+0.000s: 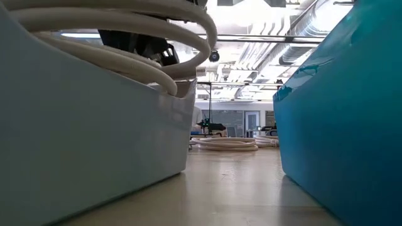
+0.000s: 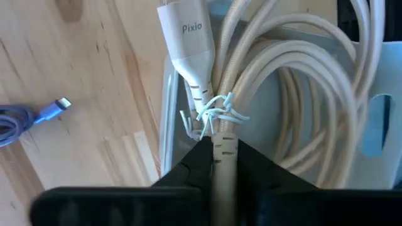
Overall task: Pick & Place USB Port
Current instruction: Put the light brown HDMI cable into the white bin
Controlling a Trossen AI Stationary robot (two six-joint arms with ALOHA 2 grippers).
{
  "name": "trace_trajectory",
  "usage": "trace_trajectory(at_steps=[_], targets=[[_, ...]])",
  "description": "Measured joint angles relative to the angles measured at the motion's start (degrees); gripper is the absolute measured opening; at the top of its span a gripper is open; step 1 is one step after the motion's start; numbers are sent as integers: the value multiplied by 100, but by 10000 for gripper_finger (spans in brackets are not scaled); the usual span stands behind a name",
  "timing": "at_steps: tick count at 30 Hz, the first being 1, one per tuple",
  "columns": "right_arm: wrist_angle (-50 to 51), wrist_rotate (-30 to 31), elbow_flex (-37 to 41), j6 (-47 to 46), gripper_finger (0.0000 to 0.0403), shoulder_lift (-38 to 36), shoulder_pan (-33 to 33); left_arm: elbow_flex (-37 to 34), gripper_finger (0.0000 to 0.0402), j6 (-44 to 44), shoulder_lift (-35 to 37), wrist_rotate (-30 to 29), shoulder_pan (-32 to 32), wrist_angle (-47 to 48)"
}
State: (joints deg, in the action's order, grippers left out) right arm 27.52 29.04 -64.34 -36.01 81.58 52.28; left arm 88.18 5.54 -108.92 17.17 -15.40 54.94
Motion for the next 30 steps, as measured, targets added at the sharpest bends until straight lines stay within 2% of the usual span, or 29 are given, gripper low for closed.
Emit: trace_trajectory(at_steps=[5, 10, 14, 22, 30], targets=[[9, 0, 0, -61, 142, 0, 4, 0, 138, 72, 0, -33, 2, 2], [10, 42, 0, -68, 142, 0, 2, 91, 180, 224, -2, 263, 3, 32], [10, 42, 0, -109, 142, 0, 2, 453, 186, 223, 0, 438, -33, 42], [22, 50, 0, -149, 142, 0, 2, 1500, 187, 78, 2, -448, -320, 525], [76, 57, 0, -151, 142, 0, 2, 1435, 187, 89, 11, -810, -507, 857]])
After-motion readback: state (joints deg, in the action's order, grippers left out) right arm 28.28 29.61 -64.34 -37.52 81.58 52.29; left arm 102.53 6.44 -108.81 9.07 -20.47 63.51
